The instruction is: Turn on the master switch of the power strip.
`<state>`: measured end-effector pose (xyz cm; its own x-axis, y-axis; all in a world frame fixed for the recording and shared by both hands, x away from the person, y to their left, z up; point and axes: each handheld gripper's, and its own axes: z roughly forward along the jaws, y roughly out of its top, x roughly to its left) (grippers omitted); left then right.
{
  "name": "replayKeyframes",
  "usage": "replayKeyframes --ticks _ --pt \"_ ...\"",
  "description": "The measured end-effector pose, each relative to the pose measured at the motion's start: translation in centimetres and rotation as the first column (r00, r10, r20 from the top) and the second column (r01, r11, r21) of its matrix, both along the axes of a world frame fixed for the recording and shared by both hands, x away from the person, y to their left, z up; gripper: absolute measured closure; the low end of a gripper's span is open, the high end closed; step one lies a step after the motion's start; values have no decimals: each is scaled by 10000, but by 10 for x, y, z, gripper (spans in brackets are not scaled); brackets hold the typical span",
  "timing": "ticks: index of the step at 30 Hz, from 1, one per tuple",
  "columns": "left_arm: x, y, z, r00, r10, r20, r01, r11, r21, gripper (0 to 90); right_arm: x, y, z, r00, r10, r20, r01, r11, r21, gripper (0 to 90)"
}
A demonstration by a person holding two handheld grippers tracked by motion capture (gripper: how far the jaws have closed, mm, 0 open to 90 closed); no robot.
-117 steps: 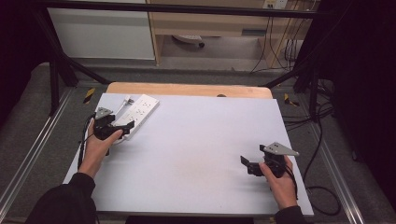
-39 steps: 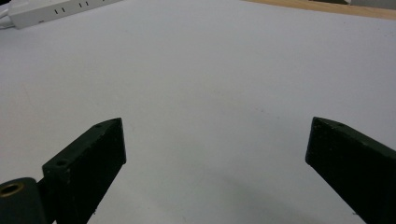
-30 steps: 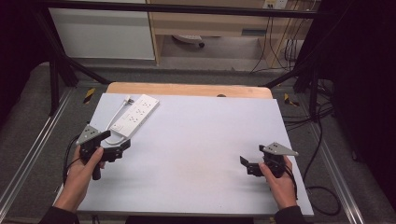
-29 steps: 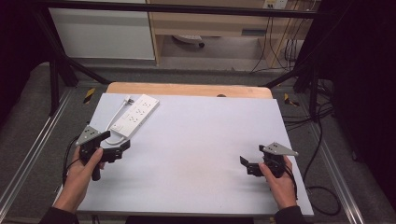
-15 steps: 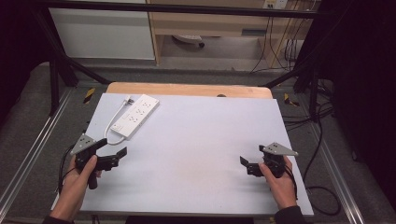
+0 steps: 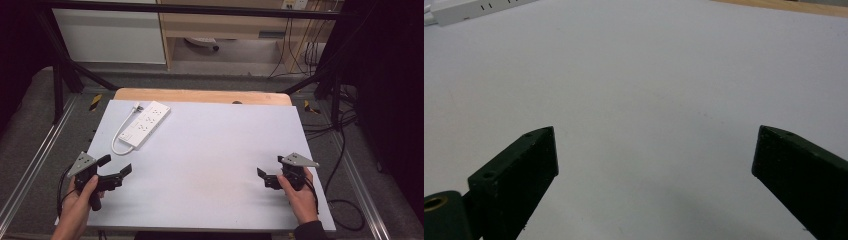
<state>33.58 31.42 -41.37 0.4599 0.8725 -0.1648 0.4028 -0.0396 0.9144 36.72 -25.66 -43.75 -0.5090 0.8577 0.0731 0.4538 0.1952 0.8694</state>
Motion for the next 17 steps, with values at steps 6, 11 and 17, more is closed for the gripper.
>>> replayKeyframes --ticks 6,11,17 --pt "-13 2 -7 9999 4 -106 -2 9998 200 78 0 0 -1 10000 -23 -3 23 10000 -95 50" --pt "-19 13 -12 9992 351 -211 -350 9994 76 82 1 0 -3 9999 -85 -143 82 9998 -201 47" --pt "-17 11 -16 9988 398 -291 -386 9983 428 93 8 2 -18 9914 -577 -1174 459 9938 -1008 45"
